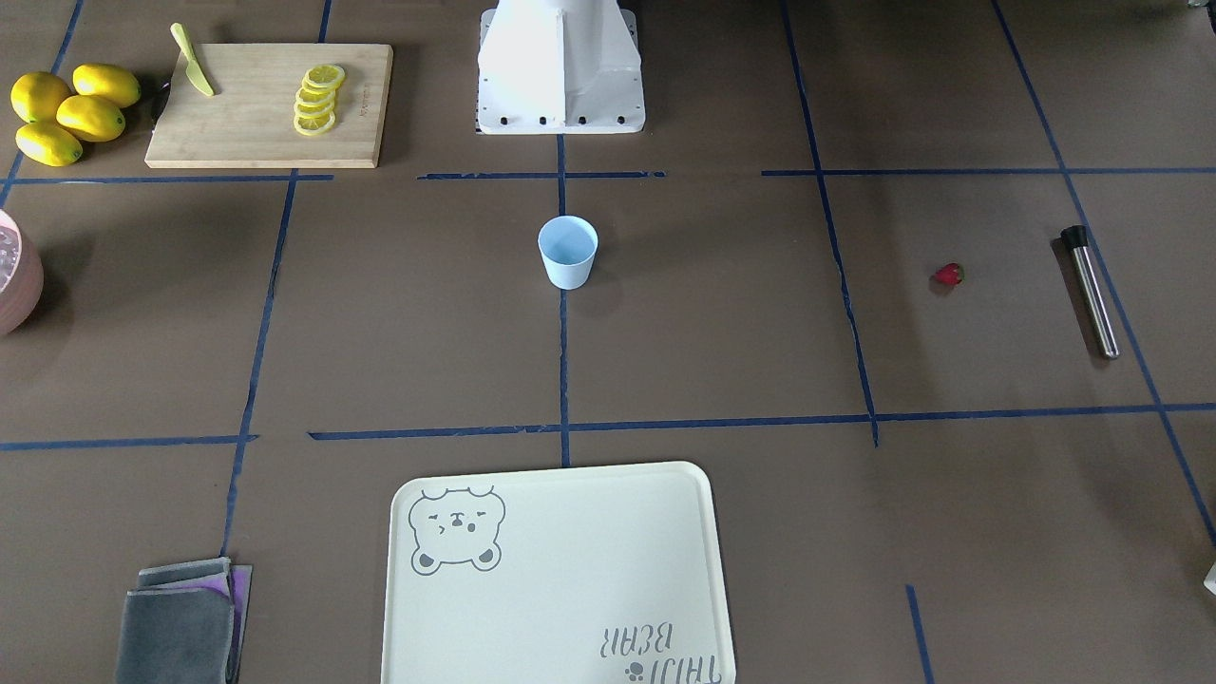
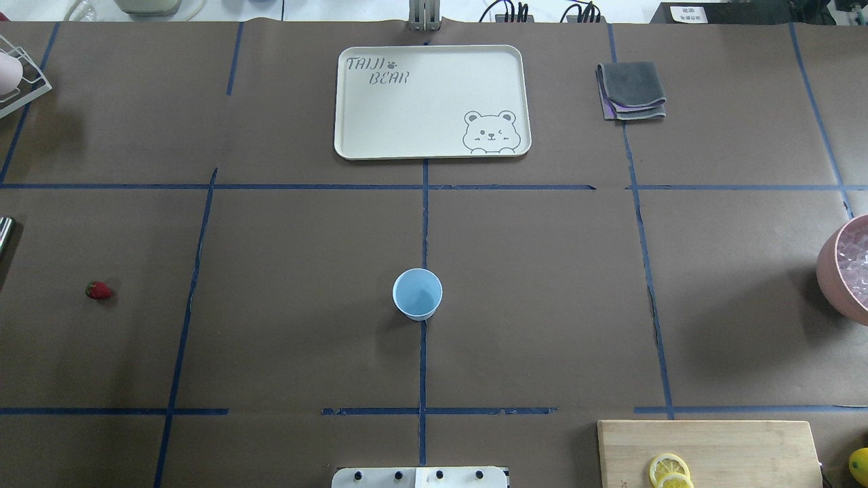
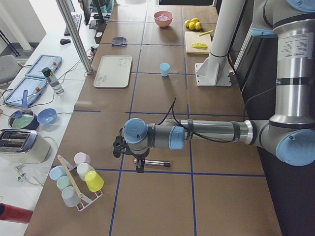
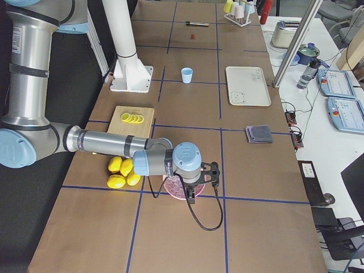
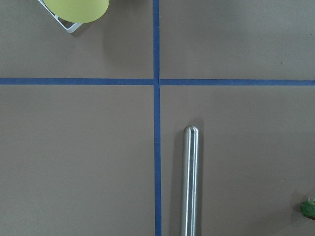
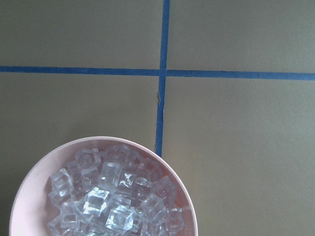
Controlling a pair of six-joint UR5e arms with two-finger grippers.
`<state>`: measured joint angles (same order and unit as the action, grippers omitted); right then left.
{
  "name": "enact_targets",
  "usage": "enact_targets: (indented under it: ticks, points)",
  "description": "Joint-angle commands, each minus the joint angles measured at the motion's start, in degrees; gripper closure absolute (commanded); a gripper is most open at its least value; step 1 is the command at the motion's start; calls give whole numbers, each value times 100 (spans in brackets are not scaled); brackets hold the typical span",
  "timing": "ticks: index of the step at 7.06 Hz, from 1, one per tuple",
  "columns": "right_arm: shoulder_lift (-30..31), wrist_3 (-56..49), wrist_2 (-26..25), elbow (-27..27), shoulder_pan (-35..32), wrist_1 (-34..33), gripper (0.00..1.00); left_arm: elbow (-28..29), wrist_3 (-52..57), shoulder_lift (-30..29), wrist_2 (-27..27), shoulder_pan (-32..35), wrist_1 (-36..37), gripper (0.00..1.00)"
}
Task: Mash ice and strawberries in cup
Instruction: 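Grasp an ice cube from the pink bowl with the right gripper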
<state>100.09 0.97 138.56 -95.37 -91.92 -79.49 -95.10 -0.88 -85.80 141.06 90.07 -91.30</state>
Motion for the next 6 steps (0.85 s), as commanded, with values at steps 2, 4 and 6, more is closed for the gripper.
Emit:
enact_targets:
  ticks: [2,4,6]
  points:
    - [63,8,-5,-34,-28,65,0,0,0,2,-9,-7,-1,0]
    - [107,61,4,-139,-28,74,0,0,0,46,-9,-7,-28,0]
    - [143,70,-49,-192,-19,57,0,-9,0,63,-9,-7,-45,0]
